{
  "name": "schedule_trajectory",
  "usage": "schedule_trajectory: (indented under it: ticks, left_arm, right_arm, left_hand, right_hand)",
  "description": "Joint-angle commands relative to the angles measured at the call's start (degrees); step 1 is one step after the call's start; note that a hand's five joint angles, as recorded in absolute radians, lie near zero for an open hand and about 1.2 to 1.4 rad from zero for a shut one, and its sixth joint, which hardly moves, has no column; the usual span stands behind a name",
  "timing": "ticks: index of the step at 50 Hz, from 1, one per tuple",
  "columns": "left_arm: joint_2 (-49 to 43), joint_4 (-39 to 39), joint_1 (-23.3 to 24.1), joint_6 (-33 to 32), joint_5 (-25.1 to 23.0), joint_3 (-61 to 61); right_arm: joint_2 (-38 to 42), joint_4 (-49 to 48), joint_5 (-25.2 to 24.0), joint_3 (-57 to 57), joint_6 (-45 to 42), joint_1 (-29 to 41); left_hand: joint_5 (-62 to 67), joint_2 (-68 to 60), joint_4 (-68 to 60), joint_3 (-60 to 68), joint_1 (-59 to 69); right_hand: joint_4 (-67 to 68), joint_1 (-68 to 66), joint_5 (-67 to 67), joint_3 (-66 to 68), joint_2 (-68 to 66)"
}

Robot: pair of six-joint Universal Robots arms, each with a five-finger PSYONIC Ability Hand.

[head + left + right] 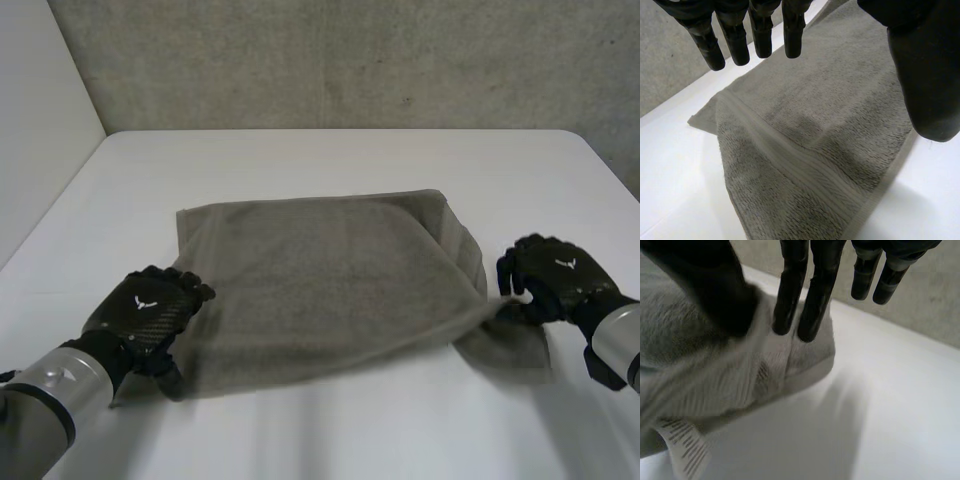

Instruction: Fold the towel.

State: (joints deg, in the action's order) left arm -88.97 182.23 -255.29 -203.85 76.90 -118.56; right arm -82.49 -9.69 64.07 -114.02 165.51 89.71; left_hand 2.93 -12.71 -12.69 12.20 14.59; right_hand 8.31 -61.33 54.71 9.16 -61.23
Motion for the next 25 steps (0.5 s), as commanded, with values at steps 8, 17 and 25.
schedule_trajectory:
  ticks: [8, 17, 25]
  left_arm:
    - [-7.8, 7.7, 7.3, 0.9, 7.4, 2.1]
    - [-12.8, 8.6, 11.2, 1.0, 9.1, 3.7]
    - [-15.6, 8.7, 14.3, 1.1, 9.1, 3.8]
  right_arm:
    - [1.7, -1.3, -0.6, 6.5, 8.2, 3.2]
    - [4.1, -1.6, 1.0, 8.8, 9.4, 4.2]
    - [7.6, -2.6, 3.7, 12.4, 13.3, 4.3]
  left_hand:
    - [-2.9, 3.7, 2.7, -2.2, -5.6]
    - [-2.9, 3.7, 2.7, -2.2, -5.6]
    - [-2.9, 3.7, 2.7, -2.2, -5.6]
  right_hand:
    - [1.7, -18.7, 15.3, 0.8, -18.8]
    - [1.7, -18.7, 15.3, 0.8, -18.8]
    - [1.7, -18.7, 15.3, 0.8, -18.8]
